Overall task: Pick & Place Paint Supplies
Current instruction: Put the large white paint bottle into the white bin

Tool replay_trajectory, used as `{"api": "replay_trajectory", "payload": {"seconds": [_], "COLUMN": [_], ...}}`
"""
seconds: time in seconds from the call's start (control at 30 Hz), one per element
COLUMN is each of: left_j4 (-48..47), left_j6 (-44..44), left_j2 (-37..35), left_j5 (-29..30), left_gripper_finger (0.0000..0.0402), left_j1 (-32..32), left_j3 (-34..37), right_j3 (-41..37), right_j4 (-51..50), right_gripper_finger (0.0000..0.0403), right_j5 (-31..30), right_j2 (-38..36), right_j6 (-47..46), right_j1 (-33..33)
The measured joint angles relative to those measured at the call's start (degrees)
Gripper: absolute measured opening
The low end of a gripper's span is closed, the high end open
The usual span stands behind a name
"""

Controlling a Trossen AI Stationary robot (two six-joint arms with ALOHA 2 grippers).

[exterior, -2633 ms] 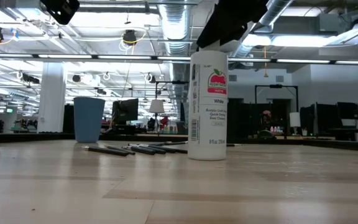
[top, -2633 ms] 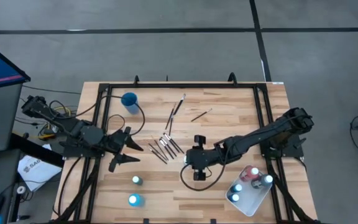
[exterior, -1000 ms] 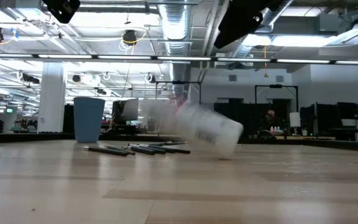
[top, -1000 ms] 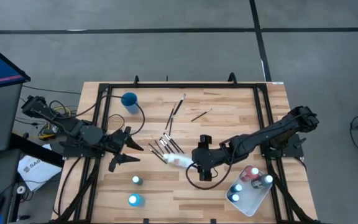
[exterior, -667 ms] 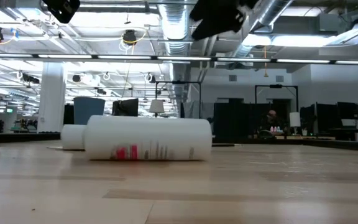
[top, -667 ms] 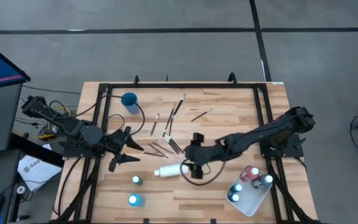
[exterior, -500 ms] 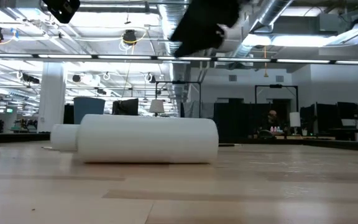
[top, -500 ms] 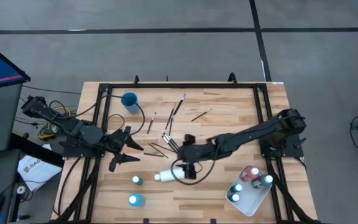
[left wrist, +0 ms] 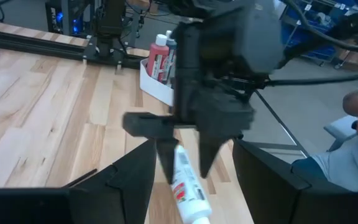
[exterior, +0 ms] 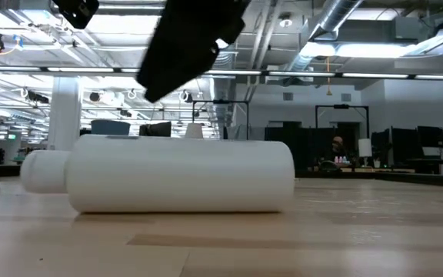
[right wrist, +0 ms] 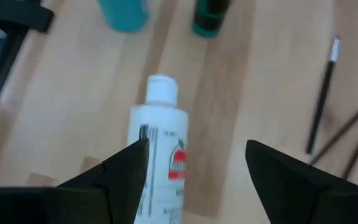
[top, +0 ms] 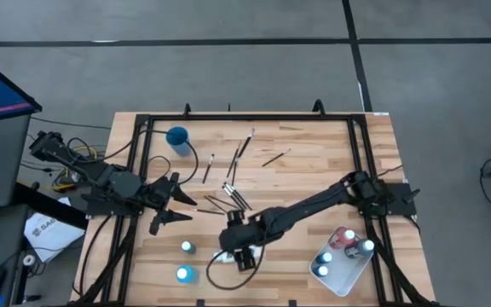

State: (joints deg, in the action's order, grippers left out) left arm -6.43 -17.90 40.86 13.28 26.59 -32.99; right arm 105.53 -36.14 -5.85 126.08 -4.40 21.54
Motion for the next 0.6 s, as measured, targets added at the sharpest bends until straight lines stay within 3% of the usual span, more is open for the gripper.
{"api": "replay_trajectory", "payload": {"seconds": [0.43, 0.6], "left_j4": [0.04, 0.04], "left_j6": [-0.39, -0.41], "left_j2": [0.00, 0.00], "left_j5": [0.00, 0.00], "left_gripper_finger": [0.0205, 0.0205], "left_j1": [0.00, 0.00], "left_j3": [0.00, 0.00], "right_j3": [12.77, 13.85], "right_j4": [-3.61, -4.59], "right_gripper_finger": [0.0260, 0.0260], "right_j5": [1.53, 1.78], "right_j2": [11.43, 14.21], "right_j6": [-4.62, -6.48], "right_j1": [4.37, 4.36]}}
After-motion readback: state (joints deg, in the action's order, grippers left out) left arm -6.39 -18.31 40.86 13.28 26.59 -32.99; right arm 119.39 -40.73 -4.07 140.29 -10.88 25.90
